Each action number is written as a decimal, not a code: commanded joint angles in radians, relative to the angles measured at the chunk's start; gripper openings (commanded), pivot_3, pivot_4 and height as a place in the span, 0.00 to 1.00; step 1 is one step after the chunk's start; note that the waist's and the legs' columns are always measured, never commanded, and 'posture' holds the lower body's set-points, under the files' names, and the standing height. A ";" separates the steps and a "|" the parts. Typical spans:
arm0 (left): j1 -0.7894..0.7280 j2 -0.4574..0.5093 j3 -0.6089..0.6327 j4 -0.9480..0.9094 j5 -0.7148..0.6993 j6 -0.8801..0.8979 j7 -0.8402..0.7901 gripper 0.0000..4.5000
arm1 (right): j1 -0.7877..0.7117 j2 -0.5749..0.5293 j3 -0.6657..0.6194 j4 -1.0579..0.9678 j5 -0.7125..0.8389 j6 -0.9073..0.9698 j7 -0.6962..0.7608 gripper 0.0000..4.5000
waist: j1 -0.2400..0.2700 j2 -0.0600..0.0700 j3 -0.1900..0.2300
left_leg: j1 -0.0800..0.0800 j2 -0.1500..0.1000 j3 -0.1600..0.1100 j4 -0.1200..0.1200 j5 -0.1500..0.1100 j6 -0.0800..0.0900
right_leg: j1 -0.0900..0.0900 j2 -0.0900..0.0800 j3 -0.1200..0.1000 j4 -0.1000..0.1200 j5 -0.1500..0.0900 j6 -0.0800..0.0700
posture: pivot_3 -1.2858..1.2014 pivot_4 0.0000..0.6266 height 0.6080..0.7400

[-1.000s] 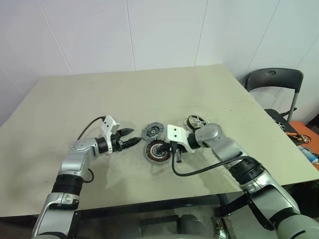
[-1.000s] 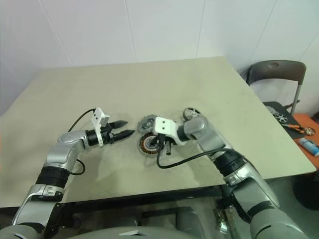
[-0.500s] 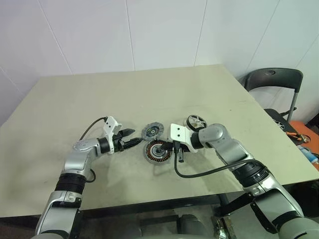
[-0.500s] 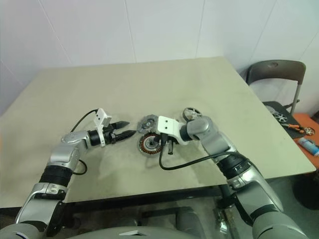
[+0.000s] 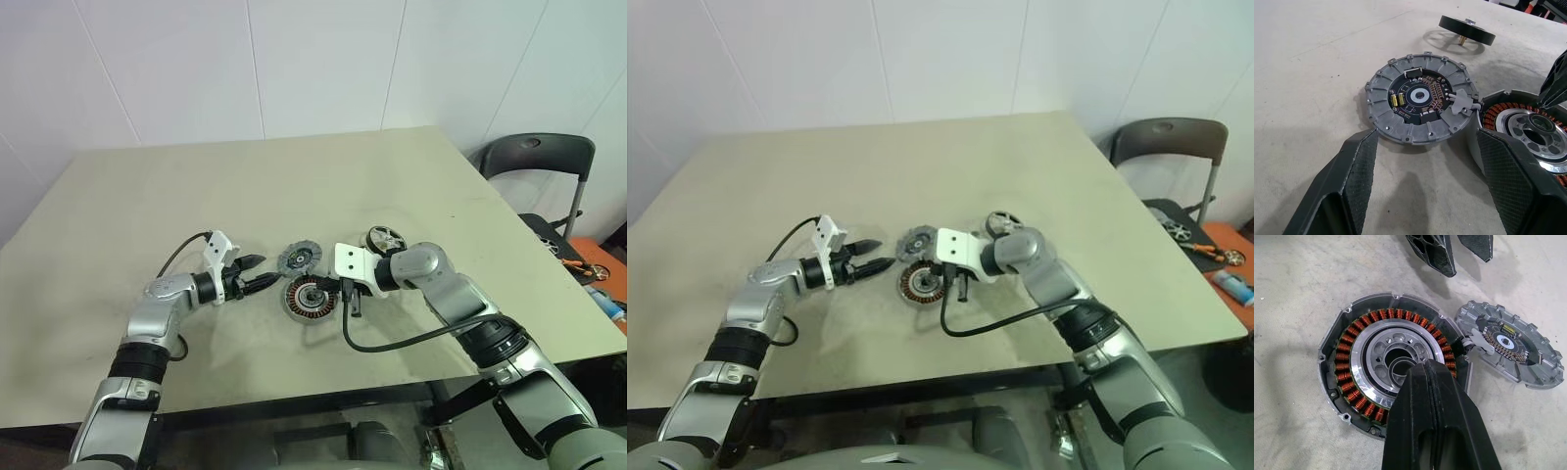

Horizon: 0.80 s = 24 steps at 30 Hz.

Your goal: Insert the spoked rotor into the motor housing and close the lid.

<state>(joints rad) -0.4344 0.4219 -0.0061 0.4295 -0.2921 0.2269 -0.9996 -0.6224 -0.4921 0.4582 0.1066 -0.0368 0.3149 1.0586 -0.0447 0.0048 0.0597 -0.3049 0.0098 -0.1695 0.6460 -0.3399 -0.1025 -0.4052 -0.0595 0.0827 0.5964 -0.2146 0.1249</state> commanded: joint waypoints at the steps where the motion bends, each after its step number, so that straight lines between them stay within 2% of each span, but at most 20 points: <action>1: -0.006 0.000 0.005 -0.029 -0.001 -0.015 0.001 0.76 | -0.001 0.013 -0.006 0.004 -0.006 -0.022 -0.002 0.00 | 0.000 0.000 0.000 | 0.000 0.000 0.000 0.000 0.000 0.000 | 0.000 0.000 0.000 0.000 0.000 0.000 | 0.52 0.00 1.00; 24: 0.001 -0.006 0.007 -0.042 -0.001 -0.012 0.016 0.76 | -0.012 0.099 0.034 0.062 -0.052 -0.051 0.007 0.00 | -0.001 0.000 0.000 | 0.001 0.000 0.000 0.000 0.000 0.000 | 0.000 0.000 0.000 0.001 0.000 0.000 | 0.52 0.00 1.00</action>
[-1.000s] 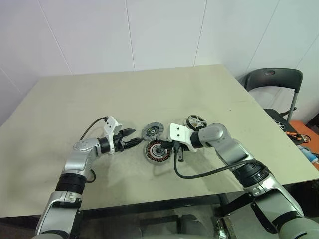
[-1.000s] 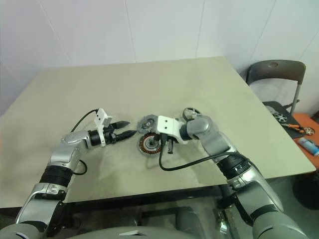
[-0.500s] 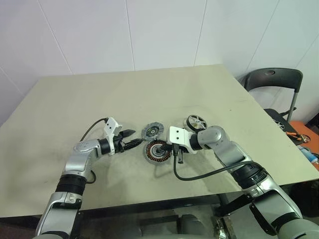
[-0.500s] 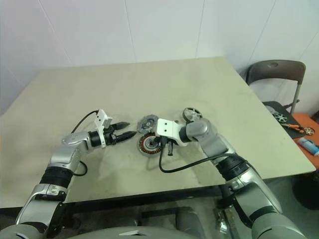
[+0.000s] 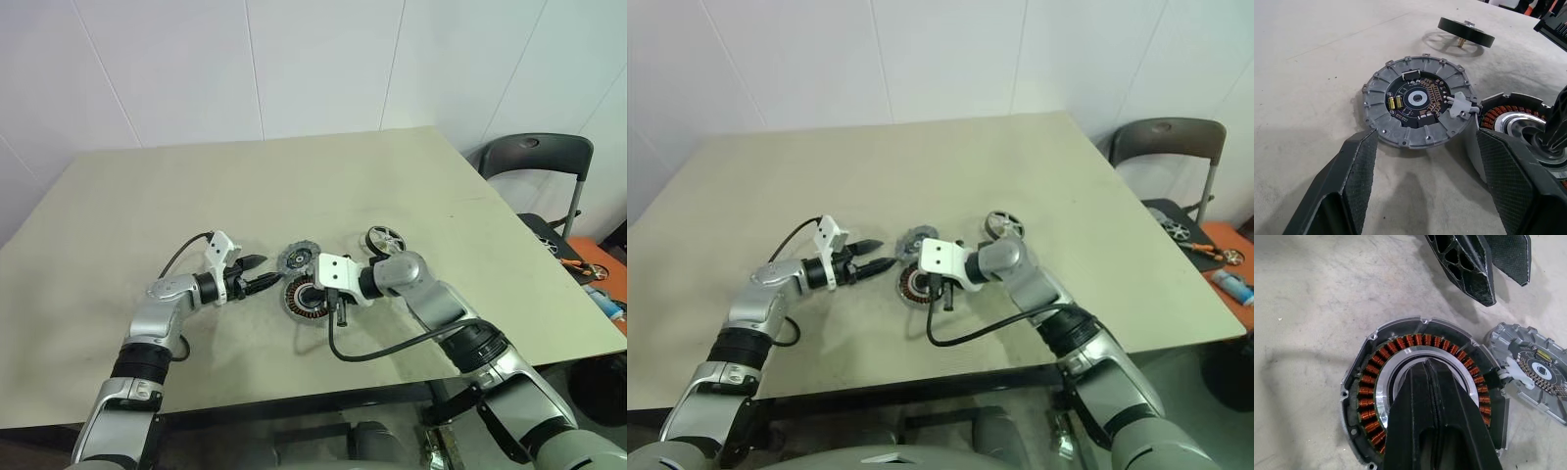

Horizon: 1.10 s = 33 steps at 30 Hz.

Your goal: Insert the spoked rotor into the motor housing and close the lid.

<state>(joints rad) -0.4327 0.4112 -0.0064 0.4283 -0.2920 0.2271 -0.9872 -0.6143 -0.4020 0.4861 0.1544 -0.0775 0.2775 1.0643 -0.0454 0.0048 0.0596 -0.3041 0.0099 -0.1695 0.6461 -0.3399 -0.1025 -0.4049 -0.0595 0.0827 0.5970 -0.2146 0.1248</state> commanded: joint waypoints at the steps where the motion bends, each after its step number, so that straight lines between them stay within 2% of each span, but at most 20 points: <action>1: 0.002 0.005 0.007 -0.042 -0.002 -0.011 0.004 0.76 | -0.021 0.007 0.003 0.017 -0.011 -0.015 0.002 0.00 | 0.000 0.000 0.000 | 0.000 0.000 0.000 0.000 0.000 0.000 | 0.000 0.000 0.000 0.000 0.000 0.000 | 0.52 0.00 1.00; 15: -0.006 0.004 0.002 -0.040 0.001 -0.011 0.005 0.76 | 0.011 -0.050 -0.009 -0.015 -0.011 -0.026 0.010 0.00 | 0.001 0.000 0.000 | 0.000 0.000 0.000 0.000 0.000 0.000 | 0.001 0.000 0.000 0.000 0.000 0.000 | 0.52 0.00 1.00; 33: 0.004 0.004 -0.004 -0.065 -0.002 -0.005 0.015 0.76 | 0.013 0.004 -0.006 0.012 -0.033 -0.052 -0.047 0.00 | 0.000 0.000 0.000 | 0.000 0.000 0.000 0.000 0.000 0.000 | 0.001 0.000 0.000 0.000 0.000 0.000 | 0.52 0.00 1.00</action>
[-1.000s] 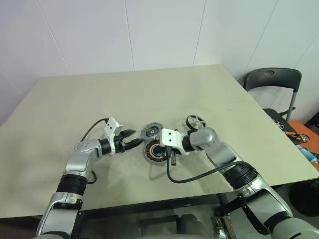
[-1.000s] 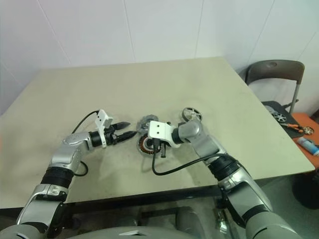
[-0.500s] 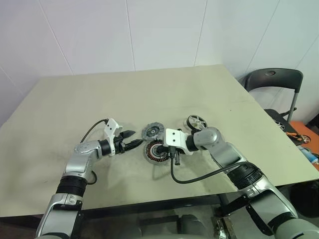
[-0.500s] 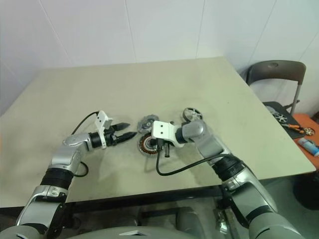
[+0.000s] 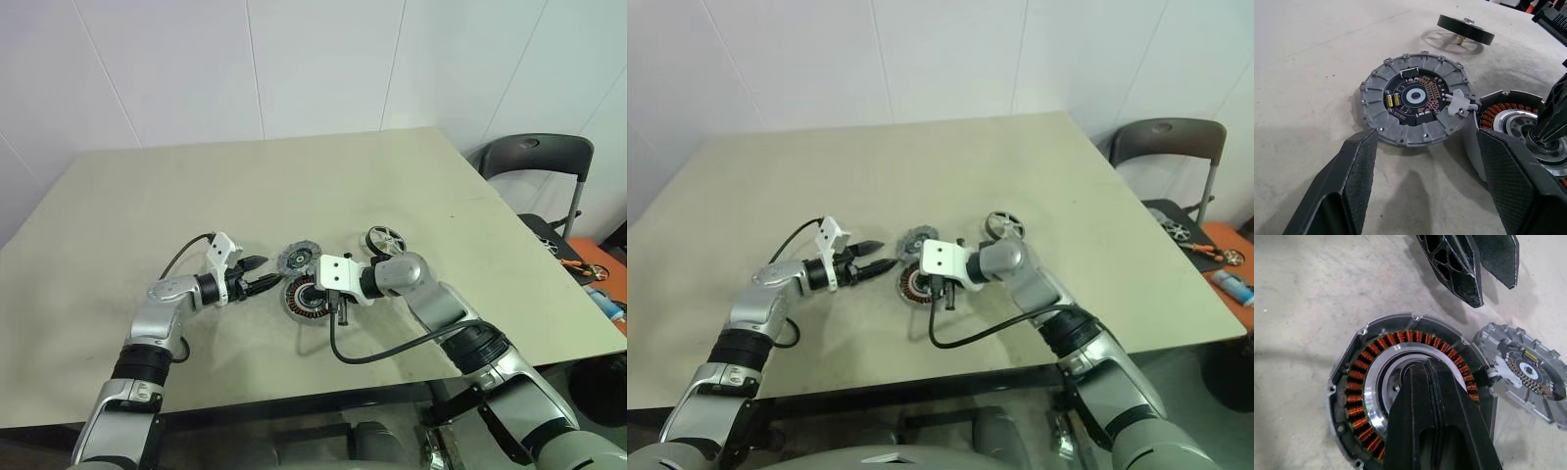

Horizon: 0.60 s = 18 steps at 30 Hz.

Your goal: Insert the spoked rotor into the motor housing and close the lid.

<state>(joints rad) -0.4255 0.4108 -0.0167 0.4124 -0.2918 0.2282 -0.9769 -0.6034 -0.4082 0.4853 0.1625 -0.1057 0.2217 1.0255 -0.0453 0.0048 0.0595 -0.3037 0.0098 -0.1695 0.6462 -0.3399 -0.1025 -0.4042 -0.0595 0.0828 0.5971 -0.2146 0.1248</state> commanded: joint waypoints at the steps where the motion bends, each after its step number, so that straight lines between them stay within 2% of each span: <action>1: -0.002 0.004 0.006 -0.052 -0.003 -0.004 0.005 0.76 | 0.007 0.004 -0.006 0.002 -0.004 0.003 -0.005 0.00 | 0.000 0.000 0.000 | 0.000 0.000 0.000 0.000 0.000 0.000 | 0.000 0.000 0.000 0.000 0.000 0.000 | 0.52 0.00 1.00; 9: 0.001 0.002 0.004 -0.054 -0.001 -0.004 0.005 0.76 | 0.032 -0.053 -0.017 -0.027 0.004 0.008 0.030 0.00 | 0.002 0.000 0.000 | 0.000 0.000 0.000 0.000 0.000 0.000 | 0.001 0.000 0.000 0.000 0.000 0.000 | 0.52 0.00 1.00; 18: -0.006 -0.003 0.000 -0.052 -0.002 -0.003 0.005 0.76 | 0.025 -0.003 -0.003 -0.015 -0.016 -0.004 -0.012 0.00 | -0.003 0.000 0.000 | 0.001 0.000 0.000 0.000 0.000 0.000 | 0.000 0.000 0.000 0.000 0.000 0.000 | 0.52 0.00 1.00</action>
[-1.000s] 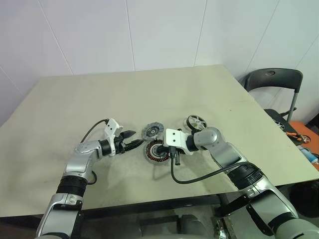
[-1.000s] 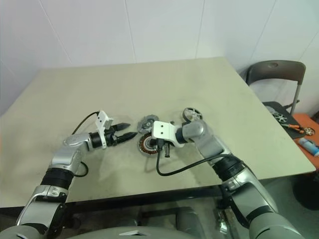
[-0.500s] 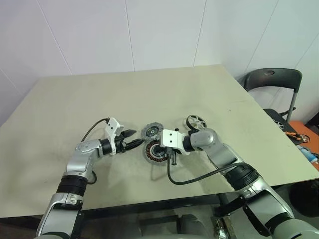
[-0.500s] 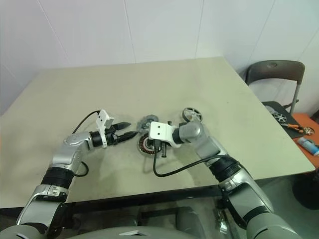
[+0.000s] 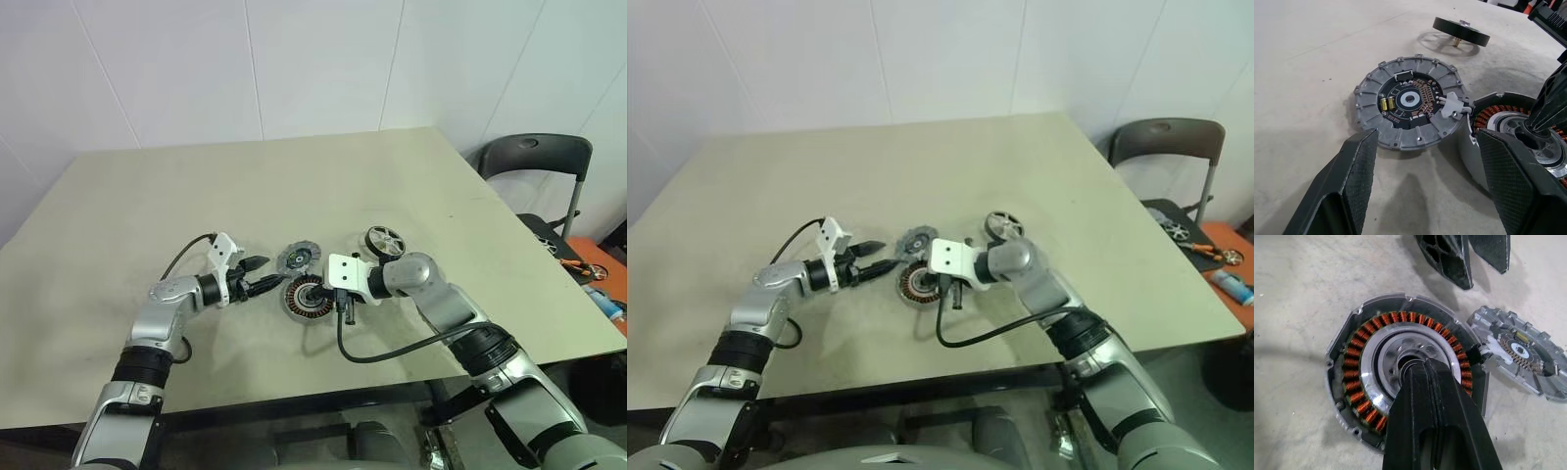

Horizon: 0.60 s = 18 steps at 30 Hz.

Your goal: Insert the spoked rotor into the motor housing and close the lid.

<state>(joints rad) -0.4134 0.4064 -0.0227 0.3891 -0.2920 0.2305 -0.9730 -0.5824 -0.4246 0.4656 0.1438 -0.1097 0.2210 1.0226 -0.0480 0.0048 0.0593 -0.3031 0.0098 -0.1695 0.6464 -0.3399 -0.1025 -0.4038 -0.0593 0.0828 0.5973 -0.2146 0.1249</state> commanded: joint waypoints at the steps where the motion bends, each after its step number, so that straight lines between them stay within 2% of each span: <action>1: -0.019 0.002 0.006 -0.027 -0.002 -0.006 0.002 0.76 | 0.005 0.016 0.017 0.003 -0.014 -0.003 -0.009 0.00 | 0.001 0.000 0.000 | 0.000 0.000 0.000 0.000 0.000 0.000 | 0.000 0.000 0.000 0.000 0.000 0.000 | 0.52 0.00 1.00; 18: -0.021 0.000 0.007 -0.005 0.003 -0.019 0.002 0.76 | 0.007 -0.012 -0.025 0.024 -0.007 -0.019 -0.014 0.00 | 0.004 0.000 0.000 | 0.000 0.000 0.000 0.000 0.000 0.000 | 0.000 0.000 0.000 0.000 0.000 0.000 | 0.52 0.00 1.00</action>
<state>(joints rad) -0.4136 0.4043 -0.0229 0.3923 -0.2917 0.2280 -0.9719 -0.5761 -0.4225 0.4693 0.1682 -0.1321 0.1758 1.0024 -0.0437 0.0046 0.0592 -0.3036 0.0098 -0.1695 0.6465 -0.3399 -0.1025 -0.4036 -0.0595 0.0828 0.5968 -0.2146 0.1248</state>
